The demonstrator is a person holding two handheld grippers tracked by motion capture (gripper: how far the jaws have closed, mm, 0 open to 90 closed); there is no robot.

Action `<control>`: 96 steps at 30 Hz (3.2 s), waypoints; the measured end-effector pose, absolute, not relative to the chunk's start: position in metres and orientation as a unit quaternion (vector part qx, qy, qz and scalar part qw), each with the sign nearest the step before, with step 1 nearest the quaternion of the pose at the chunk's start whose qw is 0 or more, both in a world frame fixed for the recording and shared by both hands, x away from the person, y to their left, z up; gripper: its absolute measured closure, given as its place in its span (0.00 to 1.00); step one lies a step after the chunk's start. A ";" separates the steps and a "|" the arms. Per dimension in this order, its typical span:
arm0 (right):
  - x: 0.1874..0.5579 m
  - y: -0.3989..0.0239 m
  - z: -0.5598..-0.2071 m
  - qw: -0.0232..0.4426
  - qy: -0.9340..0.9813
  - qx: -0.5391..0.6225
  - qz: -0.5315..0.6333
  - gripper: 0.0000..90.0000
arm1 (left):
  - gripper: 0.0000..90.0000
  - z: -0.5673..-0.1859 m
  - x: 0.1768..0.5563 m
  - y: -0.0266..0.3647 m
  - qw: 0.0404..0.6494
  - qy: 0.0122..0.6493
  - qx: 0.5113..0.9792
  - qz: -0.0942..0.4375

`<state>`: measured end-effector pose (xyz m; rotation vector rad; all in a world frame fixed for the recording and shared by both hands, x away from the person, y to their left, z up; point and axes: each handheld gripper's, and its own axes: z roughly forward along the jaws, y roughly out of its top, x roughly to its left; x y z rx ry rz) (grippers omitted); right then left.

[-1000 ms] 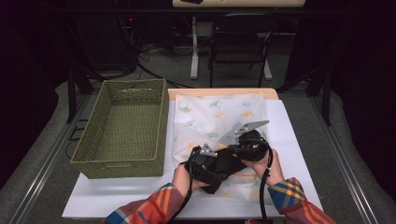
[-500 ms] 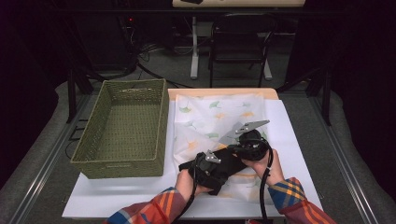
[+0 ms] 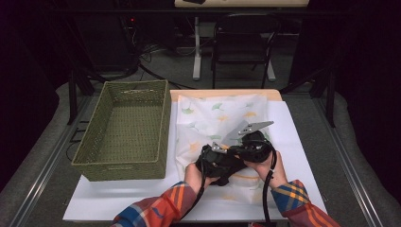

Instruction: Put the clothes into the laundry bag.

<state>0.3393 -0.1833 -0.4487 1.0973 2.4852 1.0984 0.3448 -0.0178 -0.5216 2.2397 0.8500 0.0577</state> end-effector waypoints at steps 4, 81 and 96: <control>0.341 -0.188 -0.451 0.104 0.841 0.380 0.371 0.99 | 0.81 -0.526 0.349 -0.025 0.373 0.334 0.865 0.026; 0.343 -0.196 -0.452 0.093 0.834 0.392 0.377 0.99 | 0.33 -0.506 0.330 0.023 0.358 0.297 0.883 0.065; 0.342 -0.198 -0.451 0.095 0.833 0.392 0.378 0.99 | 0.26 -0.482 0.331 0.063 0.354 0.317 0.872 0.120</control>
